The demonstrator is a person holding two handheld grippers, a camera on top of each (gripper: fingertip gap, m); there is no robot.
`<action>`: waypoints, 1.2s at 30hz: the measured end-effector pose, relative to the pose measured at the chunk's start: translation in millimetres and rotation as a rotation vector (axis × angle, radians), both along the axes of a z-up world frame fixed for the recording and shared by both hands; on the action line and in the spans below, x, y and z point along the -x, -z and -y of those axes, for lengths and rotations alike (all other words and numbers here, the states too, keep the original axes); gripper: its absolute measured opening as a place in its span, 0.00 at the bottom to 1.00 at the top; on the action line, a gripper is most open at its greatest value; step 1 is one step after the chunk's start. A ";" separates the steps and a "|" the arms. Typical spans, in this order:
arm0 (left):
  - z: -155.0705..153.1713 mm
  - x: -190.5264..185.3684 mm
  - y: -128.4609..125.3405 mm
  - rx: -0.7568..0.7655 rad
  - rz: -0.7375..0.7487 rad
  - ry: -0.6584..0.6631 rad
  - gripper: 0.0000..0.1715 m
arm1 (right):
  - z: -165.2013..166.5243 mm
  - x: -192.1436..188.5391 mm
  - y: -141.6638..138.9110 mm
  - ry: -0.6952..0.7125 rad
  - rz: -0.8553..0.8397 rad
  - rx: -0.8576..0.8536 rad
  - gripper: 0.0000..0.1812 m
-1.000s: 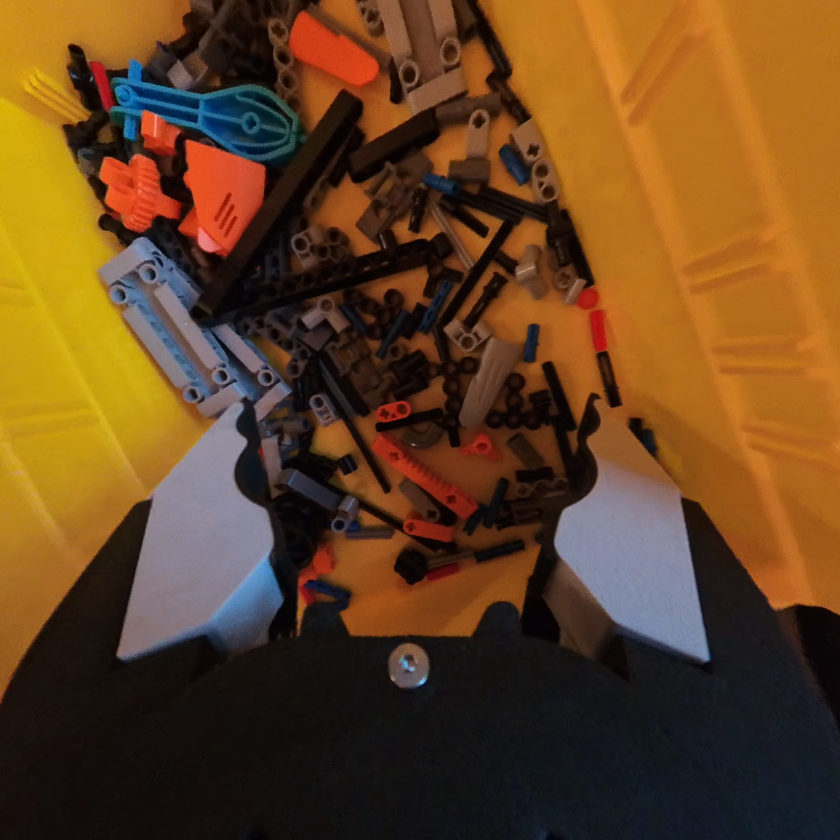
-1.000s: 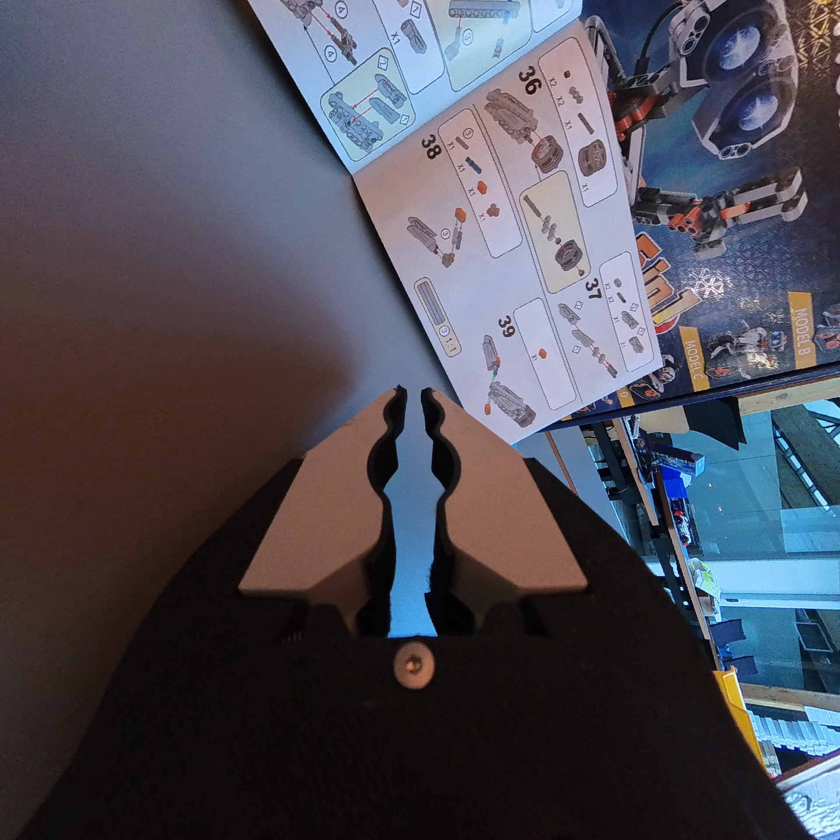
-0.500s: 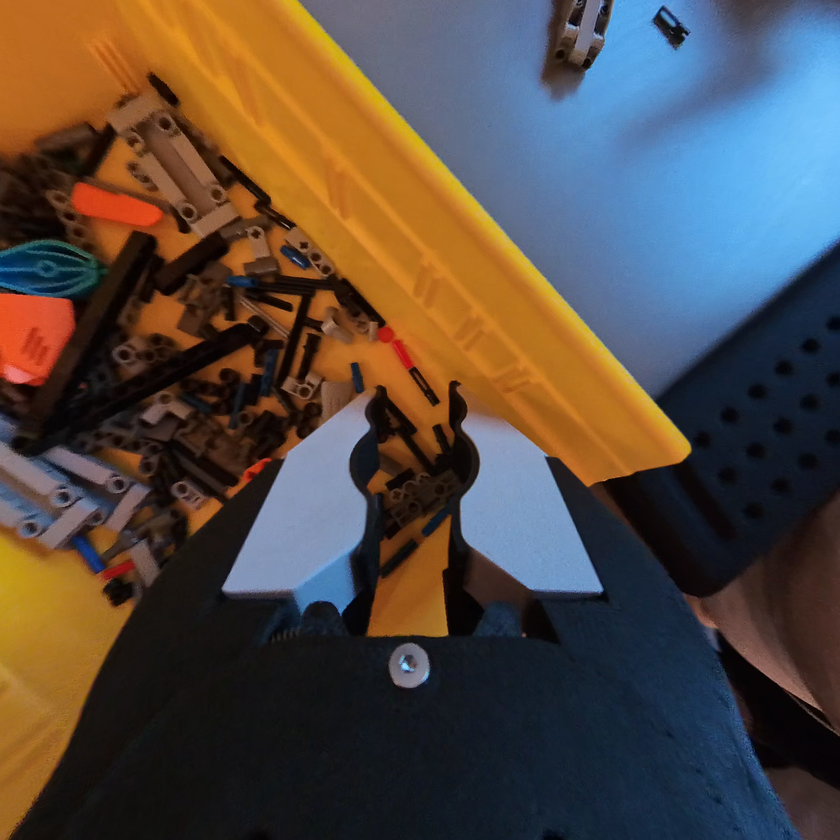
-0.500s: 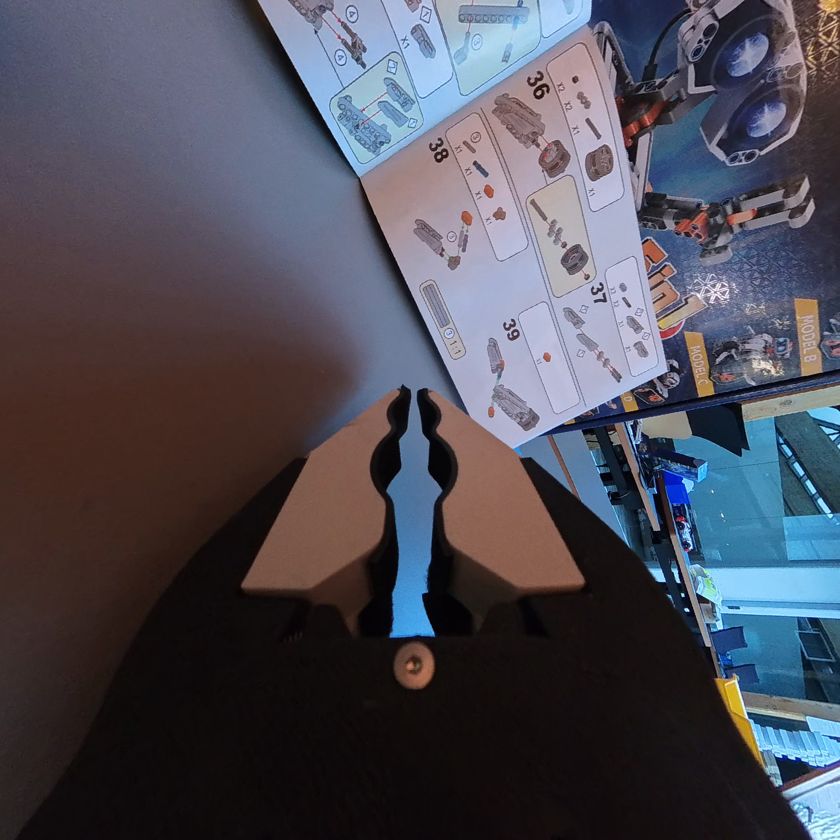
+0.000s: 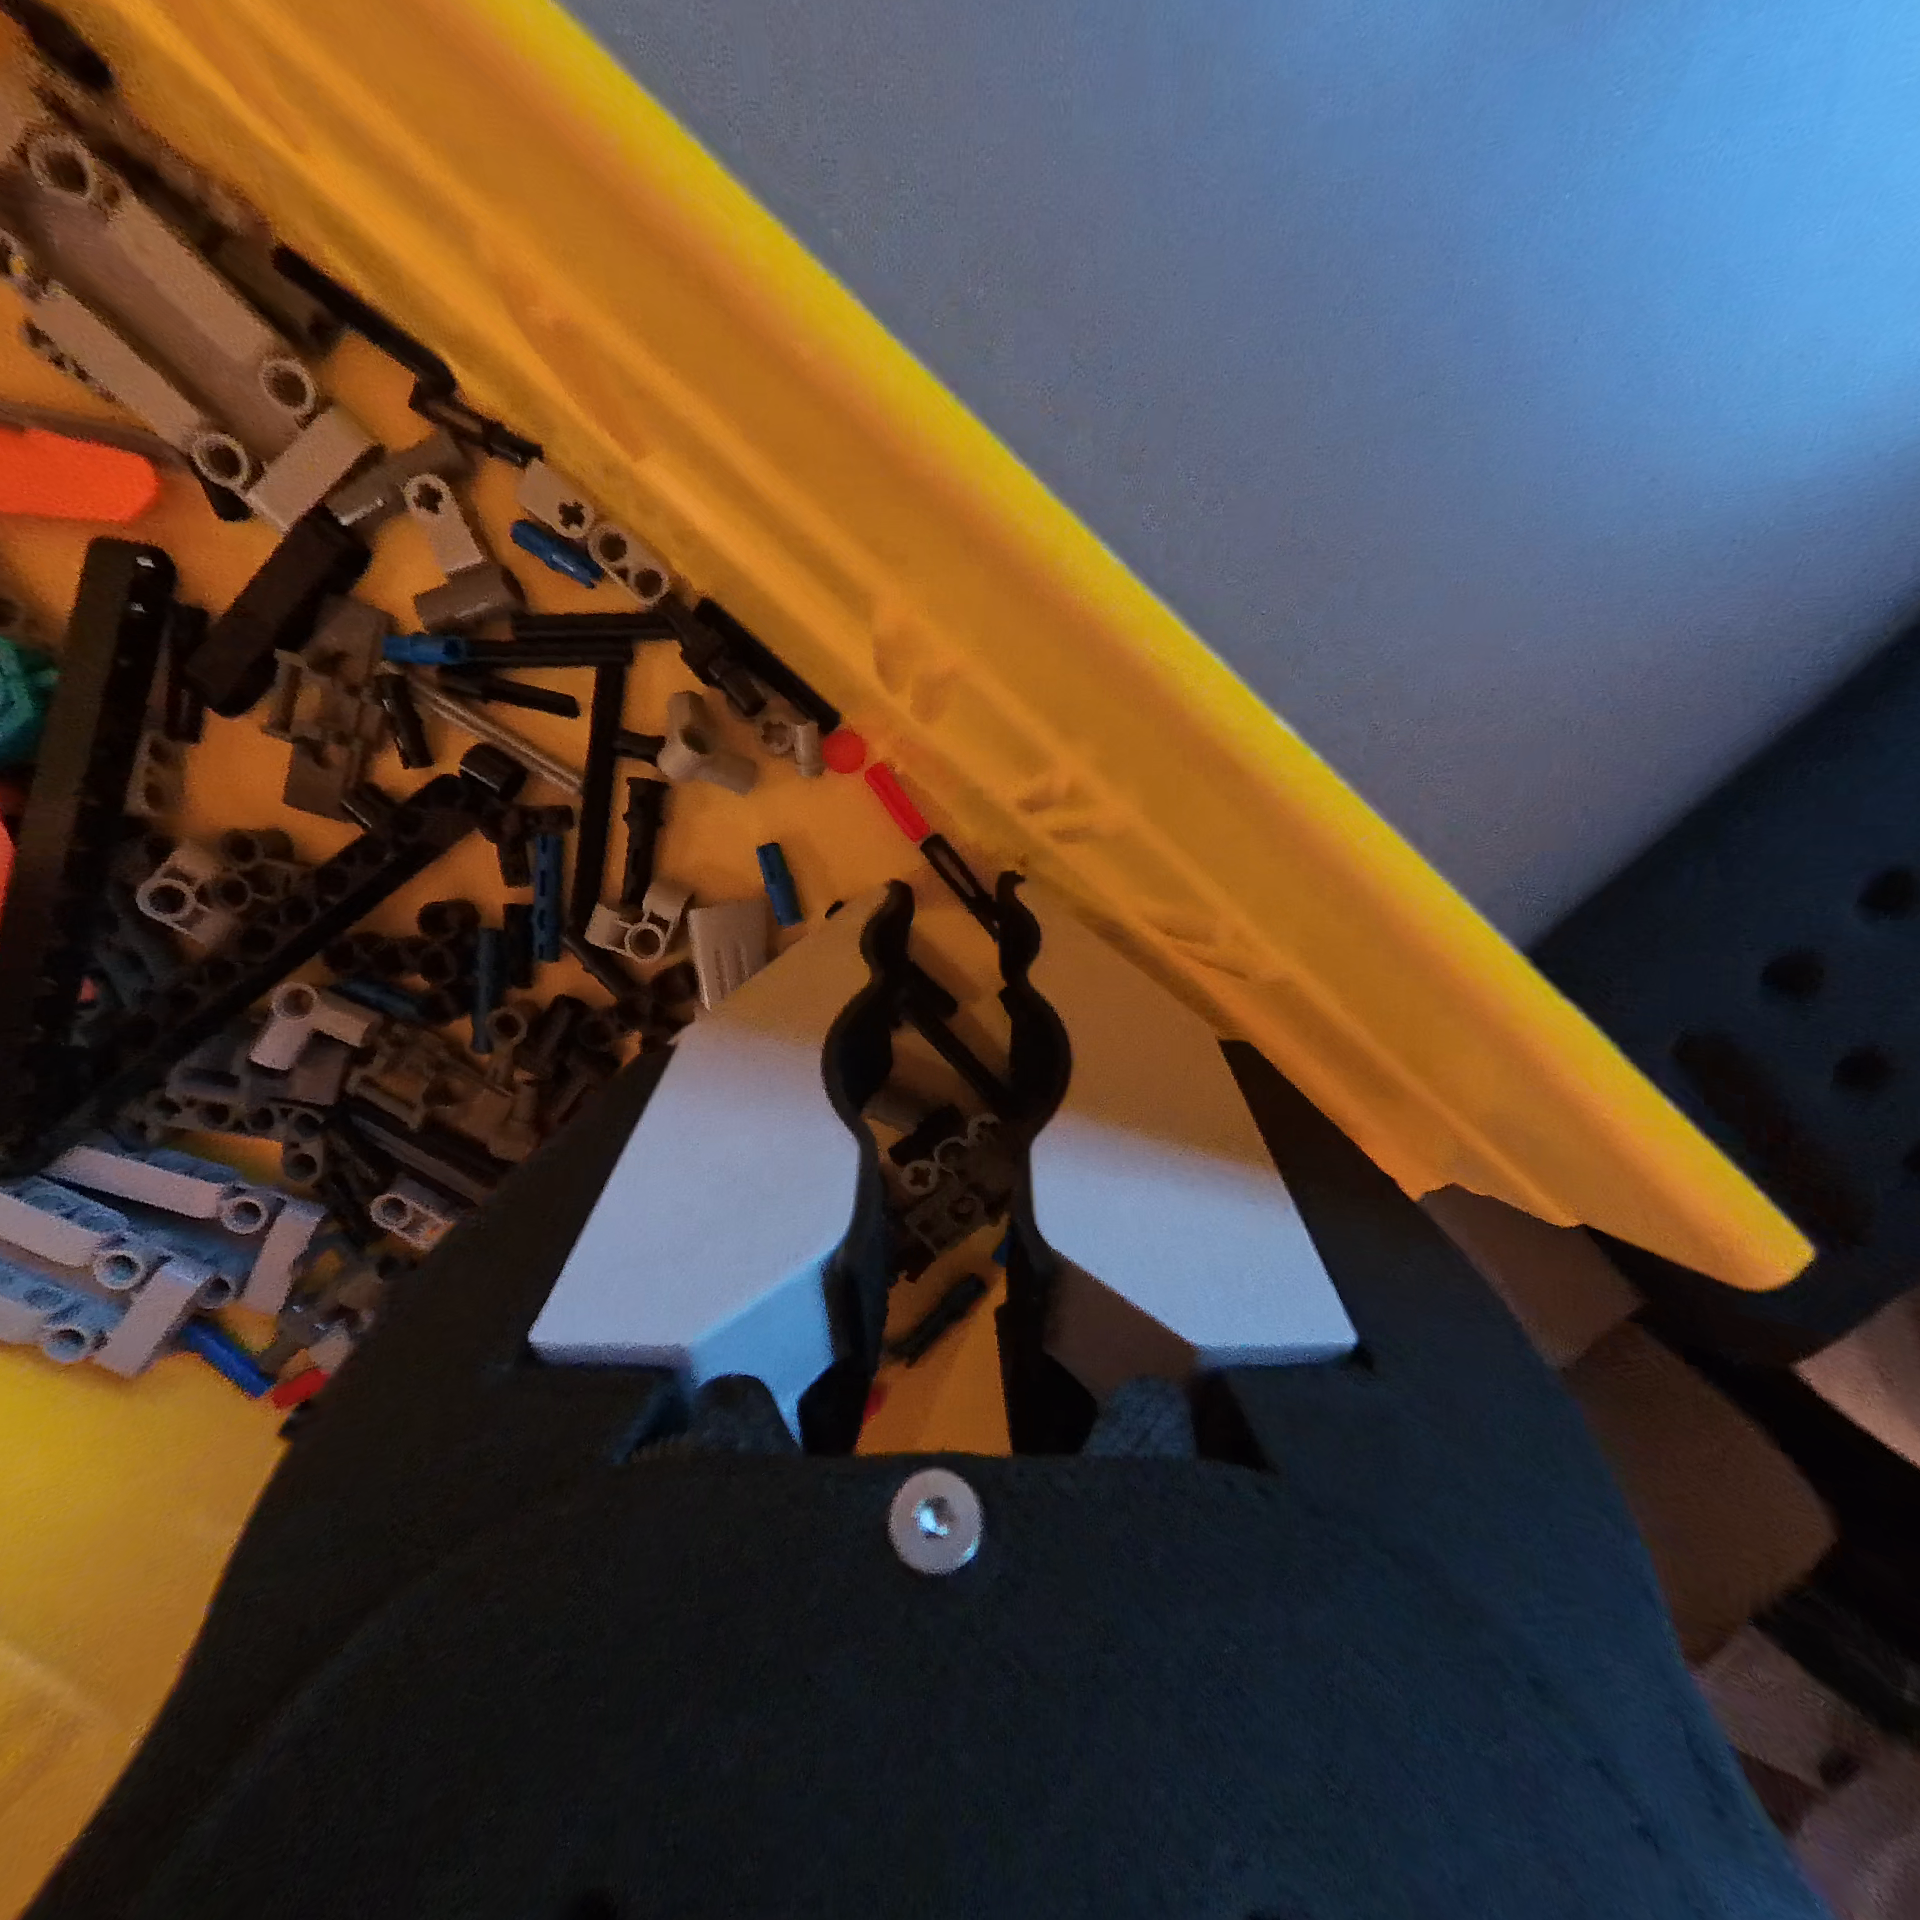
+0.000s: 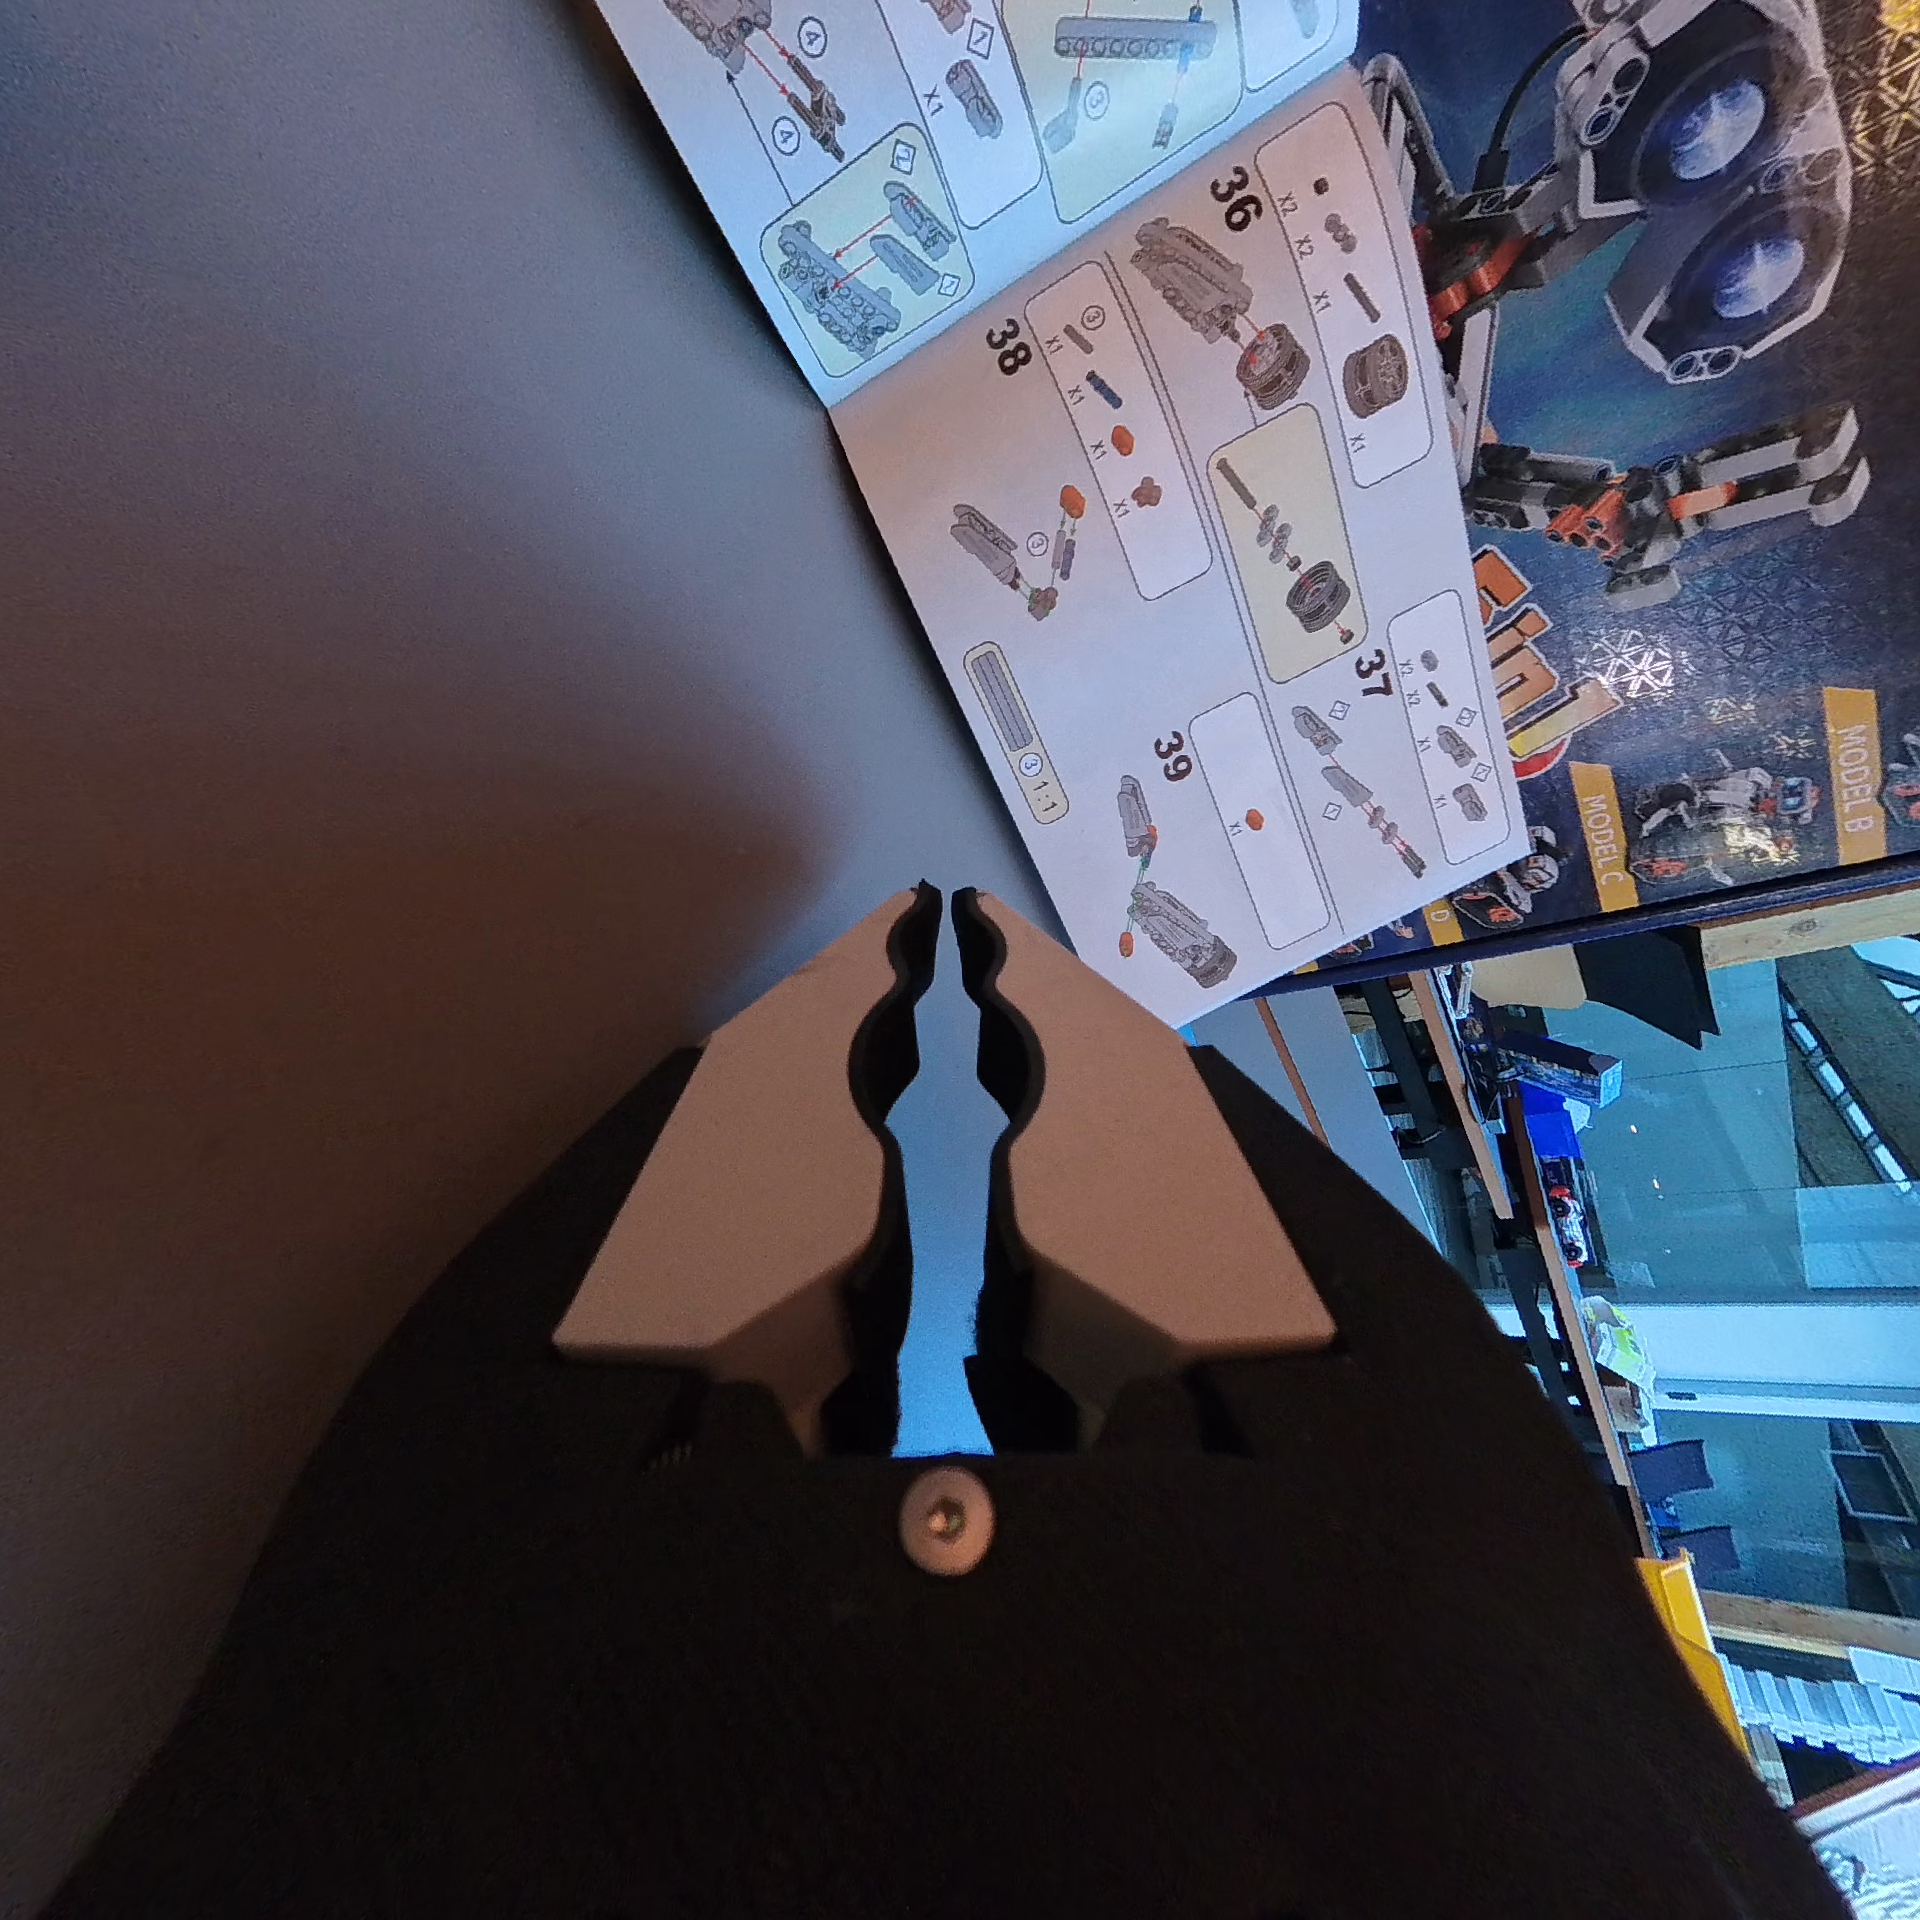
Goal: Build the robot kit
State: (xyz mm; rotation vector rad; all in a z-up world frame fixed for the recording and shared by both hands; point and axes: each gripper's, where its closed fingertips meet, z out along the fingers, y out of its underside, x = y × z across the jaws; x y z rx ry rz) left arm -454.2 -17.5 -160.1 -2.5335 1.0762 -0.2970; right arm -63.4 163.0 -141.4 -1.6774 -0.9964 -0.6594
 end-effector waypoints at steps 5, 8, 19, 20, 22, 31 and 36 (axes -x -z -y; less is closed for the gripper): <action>-0.6 1.4 1.4 -0.046 -0.061 0.024 0.07 | 0.0 0.0 0.0 0.000 0.000 -0.001 0.01; -2.1 4.4 1.5 -0.051 -0.053 0.001 0.02 | 0.0 -0.1 0.0 0.000 0.001 -0.001 0.01; -4.4 17.0 -2.0 -0.067 -0.028 -0.103 0.02 | -0.3 -0.5 -0.6 0.003 0.002 -0.006 0.01; -4.4 18.1 -4.6 -0.072 -0.016 -0.111 0.02 | -0.3 -0.6 -0.6 0.005 0.003 -0.008 0.01; -5.4 21.9 -11.6 -0.095 -0.002 -0.130 0.02 | -0.4 -0.7 -0.8 0.006 0.005 -0.010 0.01; -3.5 34.9 -52.9 -0.197 0.076 -0.255 0.02 | -0.4 -0.8 -0.7 0.006 0.002 -0.008 0.02; 2.3 36.6 -65.8 -0.229 0.085 -0.295 0.02 | -0.5 -0.8 -0.6 0.006 0.001 -0.007 0.02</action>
